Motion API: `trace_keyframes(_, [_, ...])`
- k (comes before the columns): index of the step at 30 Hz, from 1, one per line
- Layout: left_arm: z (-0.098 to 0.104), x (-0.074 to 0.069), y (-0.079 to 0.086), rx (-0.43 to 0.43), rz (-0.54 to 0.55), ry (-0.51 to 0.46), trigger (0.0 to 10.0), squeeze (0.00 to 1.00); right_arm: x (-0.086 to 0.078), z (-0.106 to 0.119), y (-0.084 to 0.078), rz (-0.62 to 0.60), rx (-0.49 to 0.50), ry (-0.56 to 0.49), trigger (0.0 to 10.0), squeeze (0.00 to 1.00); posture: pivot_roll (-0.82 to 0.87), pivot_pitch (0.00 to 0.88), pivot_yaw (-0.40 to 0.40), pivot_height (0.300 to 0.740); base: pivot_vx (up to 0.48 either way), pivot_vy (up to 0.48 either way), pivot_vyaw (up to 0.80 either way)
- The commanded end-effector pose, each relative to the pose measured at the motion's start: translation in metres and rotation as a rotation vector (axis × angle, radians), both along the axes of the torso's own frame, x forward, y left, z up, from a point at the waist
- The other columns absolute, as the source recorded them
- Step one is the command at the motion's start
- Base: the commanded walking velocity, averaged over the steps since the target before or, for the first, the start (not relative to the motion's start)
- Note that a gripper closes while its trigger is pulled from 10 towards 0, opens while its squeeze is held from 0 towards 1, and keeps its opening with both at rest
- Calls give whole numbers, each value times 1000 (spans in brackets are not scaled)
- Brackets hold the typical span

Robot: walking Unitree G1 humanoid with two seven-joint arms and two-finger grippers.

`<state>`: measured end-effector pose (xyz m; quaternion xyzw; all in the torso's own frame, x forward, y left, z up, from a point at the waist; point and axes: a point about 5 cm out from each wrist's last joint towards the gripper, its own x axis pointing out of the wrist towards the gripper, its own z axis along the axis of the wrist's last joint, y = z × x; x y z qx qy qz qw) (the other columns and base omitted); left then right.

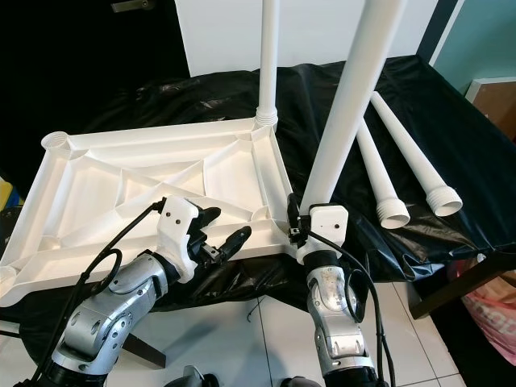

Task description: Building children table

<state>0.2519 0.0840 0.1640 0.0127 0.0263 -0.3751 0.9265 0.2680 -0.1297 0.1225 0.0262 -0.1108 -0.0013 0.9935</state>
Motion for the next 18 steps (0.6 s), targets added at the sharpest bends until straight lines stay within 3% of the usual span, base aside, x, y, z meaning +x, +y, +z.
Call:
trace_keyframes(1, [1, -3, -3, 6, -45, 1, 10000, 0, -8, -36, -18, -99, 9, 181, 10000, 0, -21, 95, 22, 740, 0, 0, 0])
trace_keyframes(9, [1, -3, -3, 7, -48, 1, 10000, 0, -5, -31, -16, -69, 18, 147, 10000, 0, -19, 95, 19, 740, 0, 0, 0])
trace_keyframes(10, [1, -3, -3, 6, -47, 2, 10000, 0, -5, -29, -16, -55, 21, 133, 10000, 525, -19, 95, 19, 740, 0, 0, 0])
trace_keyframes(11, [1, -3, -3, 6, -47, 2, 10000, 0, -5, -29, -16, -55, 21, 133, 10000, 525, -19, 95, 19, 740, 0, 0, 0])
trace_keyframes(12, [0, -3, -3, 5, -47, 2, 10000, 0, -4, -26, -16, -33, 27, 113, 10000, 1000, -20, 94, 17, 740, 0, 0, 0])
trace_keyframes(18, [0, -3, -4, 1, -47, 3, 10000, 0, -1, -13, -18, 43, 11, 41, 10000, 1000, -22, 94, 14, 740, 0, 0, 0])
